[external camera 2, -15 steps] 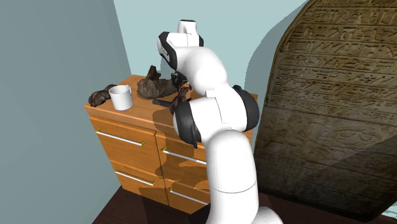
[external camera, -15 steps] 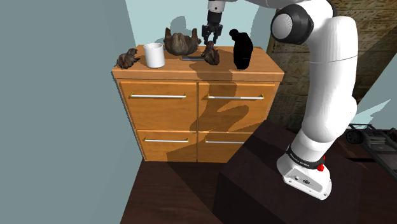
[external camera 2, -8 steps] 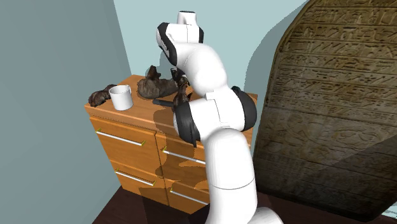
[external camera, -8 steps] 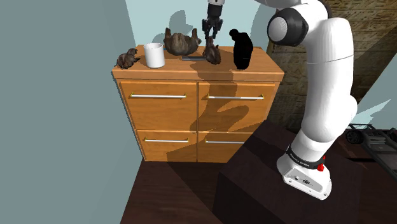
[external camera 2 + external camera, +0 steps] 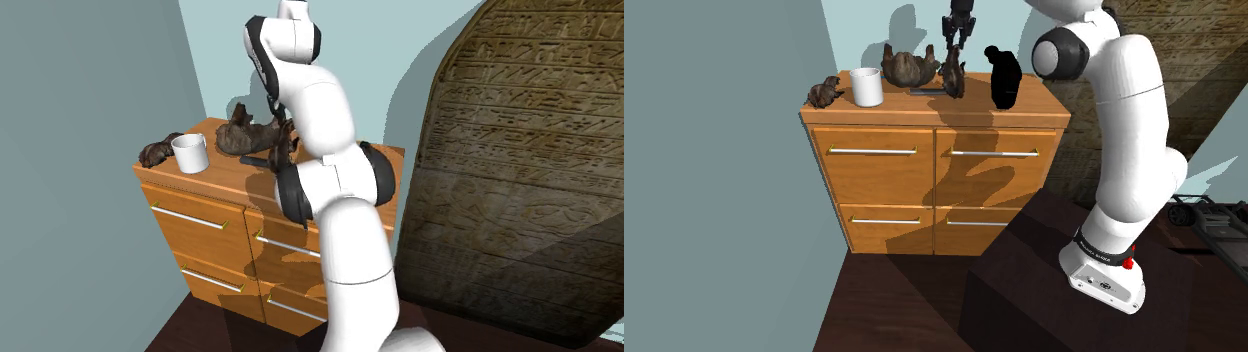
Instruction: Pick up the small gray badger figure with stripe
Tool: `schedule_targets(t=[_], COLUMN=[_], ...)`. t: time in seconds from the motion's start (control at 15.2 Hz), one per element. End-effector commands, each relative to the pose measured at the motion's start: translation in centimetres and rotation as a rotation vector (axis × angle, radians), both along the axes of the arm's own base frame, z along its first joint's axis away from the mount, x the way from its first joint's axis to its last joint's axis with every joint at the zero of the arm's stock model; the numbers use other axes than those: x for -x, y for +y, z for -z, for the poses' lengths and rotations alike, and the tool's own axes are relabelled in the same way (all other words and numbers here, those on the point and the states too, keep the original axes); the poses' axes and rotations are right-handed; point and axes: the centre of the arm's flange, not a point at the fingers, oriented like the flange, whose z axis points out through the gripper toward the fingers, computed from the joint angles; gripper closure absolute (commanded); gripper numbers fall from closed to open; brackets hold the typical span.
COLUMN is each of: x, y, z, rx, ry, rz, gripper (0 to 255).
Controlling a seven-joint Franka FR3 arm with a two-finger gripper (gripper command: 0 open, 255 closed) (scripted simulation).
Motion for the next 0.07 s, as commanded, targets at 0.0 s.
schedule_targets(t=[0.0], x=[0.0], y=[0.05], z=[-0.3], rx=[0.0], ry=[0.0], rz=[0.0], gripper=[255])
